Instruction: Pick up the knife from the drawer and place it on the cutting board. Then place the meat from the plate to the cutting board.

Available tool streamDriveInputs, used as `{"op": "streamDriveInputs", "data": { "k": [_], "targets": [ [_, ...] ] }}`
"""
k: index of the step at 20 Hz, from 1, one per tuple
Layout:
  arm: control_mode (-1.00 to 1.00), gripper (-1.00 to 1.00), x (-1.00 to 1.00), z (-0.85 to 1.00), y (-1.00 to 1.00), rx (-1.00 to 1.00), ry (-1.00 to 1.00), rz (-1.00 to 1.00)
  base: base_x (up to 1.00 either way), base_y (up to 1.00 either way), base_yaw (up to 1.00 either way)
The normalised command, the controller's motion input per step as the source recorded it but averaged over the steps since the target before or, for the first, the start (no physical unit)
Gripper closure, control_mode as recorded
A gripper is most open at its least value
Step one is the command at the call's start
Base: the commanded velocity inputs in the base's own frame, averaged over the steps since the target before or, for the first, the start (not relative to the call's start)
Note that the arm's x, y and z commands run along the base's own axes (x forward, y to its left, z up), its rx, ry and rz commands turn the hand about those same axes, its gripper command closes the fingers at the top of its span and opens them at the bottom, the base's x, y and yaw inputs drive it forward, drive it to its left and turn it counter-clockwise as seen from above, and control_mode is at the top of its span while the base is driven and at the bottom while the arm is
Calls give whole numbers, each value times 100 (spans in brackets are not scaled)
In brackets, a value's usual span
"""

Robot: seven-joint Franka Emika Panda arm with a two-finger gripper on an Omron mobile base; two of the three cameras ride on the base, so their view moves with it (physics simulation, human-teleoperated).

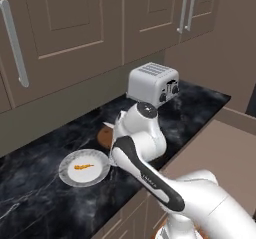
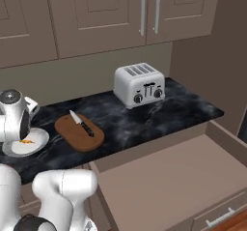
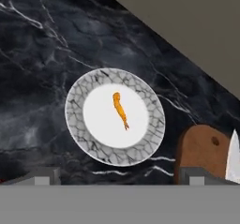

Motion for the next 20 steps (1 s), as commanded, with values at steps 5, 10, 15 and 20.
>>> {"op": "streamDriveInputs", "data": {
  "k": [5, 10, 15, 20],
  "targets": [
    [-100, -100, 56, -2, 64, 0, 26, -15, 0, 0, 0],
    [-100, -100, 9, 0, 19, 0, 11, -1, 0, 0, 0],
    [-100, -100, -1, -20, 7, -2, 2, 0, 0, 0, 0],
    [-100, -100, -22, -59, 7, -6, -1, 0, 0, 0, 0]
  ]
}}
